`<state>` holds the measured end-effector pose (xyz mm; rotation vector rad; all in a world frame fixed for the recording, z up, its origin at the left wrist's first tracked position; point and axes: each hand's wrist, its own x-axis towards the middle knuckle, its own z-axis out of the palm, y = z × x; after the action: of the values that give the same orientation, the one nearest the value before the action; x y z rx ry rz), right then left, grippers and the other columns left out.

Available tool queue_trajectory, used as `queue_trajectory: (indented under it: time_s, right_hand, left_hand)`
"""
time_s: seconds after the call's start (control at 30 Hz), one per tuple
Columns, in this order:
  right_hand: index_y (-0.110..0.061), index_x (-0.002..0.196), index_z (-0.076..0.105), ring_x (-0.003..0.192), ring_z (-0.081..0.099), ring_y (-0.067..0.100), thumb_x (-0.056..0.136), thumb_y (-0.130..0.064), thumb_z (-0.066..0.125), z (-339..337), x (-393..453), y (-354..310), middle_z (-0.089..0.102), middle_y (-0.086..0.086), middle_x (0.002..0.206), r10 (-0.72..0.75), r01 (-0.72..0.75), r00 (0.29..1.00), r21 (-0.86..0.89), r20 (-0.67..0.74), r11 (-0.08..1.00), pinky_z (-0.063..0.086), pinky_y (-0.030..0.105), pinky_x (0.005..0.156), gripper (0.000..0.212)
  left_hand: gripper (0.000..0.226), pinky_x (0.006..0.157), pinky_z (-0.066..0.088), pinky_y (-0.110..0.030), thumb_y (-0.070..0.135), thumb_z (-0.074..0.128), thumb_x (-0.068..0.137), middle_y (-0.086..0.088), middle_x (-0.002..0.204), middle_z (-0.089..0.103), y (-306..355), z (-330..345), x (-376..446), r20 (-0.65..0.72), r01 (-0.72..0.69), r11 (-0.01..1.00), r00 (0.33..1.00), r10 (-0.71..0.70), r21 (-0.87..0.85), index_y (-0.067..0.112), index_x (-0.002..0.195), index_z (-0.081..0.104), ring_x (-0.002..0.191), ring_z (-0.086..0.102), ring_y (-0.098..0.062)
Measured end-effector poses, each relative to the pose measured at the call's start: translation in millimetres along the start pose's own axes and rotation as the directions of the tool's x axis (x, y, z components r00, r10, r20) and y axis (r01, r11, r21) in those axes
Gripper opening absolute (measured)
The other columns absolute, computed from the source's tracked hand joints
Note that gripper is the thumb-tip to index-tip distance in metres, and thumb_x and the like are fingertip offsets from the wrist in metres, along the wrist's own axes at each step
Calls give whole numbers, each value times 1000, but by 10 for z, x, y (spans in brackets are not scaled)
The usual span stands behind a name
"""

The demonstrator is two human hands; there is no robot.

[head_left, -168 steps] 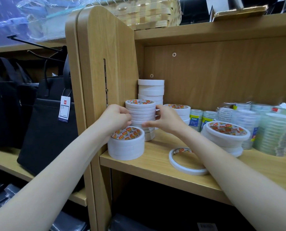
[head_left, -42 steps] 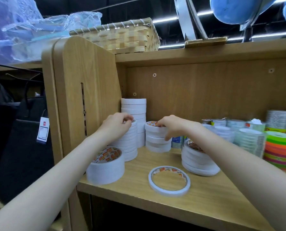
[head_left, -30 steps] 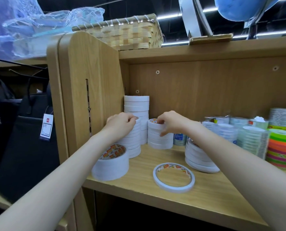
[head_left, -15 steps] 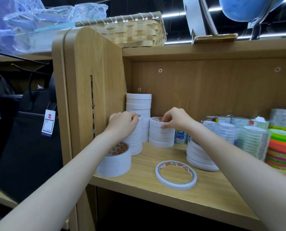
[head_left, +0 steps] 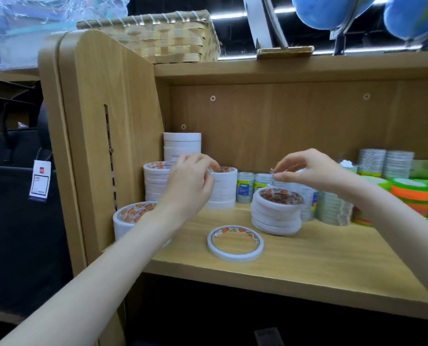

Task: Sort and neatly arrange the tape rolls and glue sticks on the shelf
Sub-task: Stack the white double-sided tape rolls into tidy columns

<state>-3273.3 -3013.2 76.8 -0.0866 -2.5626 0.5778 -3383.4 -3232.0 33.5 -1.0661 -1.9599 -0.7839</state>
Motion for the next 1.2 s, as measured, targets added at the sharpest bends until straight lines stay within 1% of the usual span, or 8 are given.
queue_trajectory:
  time_s: [0.1,0.23,0.33,0.67,0.87,0.97,1.1,1.2]
  right_hand:
    - [-24,85,67,93,64,16,75,-26,75,-58,-370,229,70,0,97,73,-73,997,95,4,993,48,30,83,12]
    - [-16,119,55,102,59,16,75,-29,74,168,-584,473,59,4,116,203,-200,979,182,5,963,45,25,87,49]
    - [-15,125,49,109,55,9,80,-32,70,352,-589,462,57,-2,120,203,-202,979,274,23,940,43,20,87,52]
    - [-19,120,50,105,59,12,82,-31,68,497,-519,243,57,-1,115,244,-265,963,535,111,802,53,36,90,44]
    - [-24,126,44,100,63,17,73,-10,77,668,-287,76,56,-2,121,112,-179,974,371,196,911,50,28,89,64]
    - [-20,128,44,102,62,17,72,-8,78,807,-100,9,60,1,119,81,-145,977,342,195,928,49,29,91,67]
    - [-19,132,40,104,61,15,70,-11,80,910,81,12,61,0,120,18,-111,962,329,274,938,48,33,95,74]
    - [-23,139,31,109,60,13,69,-13,81,919,122,98,61,-1,122,-27,-86,941,315,336,945,46,35,100,87]
  left_hand:
    - [33,97,30,-23,16,47,91,-8,125,55,282,192,-57,245,117,976,967,-70,-184,9,121,56,117,48,-24]
    - [70,108,33,-31,30,65,84,-4,145,38,411,491,-33,637,429,865,750,-180,-261,10,142,31,132,38,-16]
    - [75,108,36,-32,34,77,72,5,137,48,383,613,-18,744,544,759,657,-121,-357,17,136,41,125,46,-10]
    - [51,94,47,-21,30,71,80,7,121,62,238,552,-27,742,604,637,666,-73,-480,20,127,54,111,58,-5]
    - [33,69,47,-6,17,69,82,10,106,66,115,396,-119,685,630,583,710,-165,-512,20,113,58,86,61,10]
    - [39,60,43,-2,6,72,78,20,89,59,61,345,-190,632,577,667,749,-200,-472,28,103,52,76,60,10]
    - [56,68,41,-1,7,79,69,14,101,55,-41,302,-245,557,556,740,775,-298,-378,26,109,44,97,51,-4]
    - [69,87,43,-18,19,83,66,5,120,58,-101,317,-236,560,581,771,742,-369,-262,19,125,47,108,53,-11]
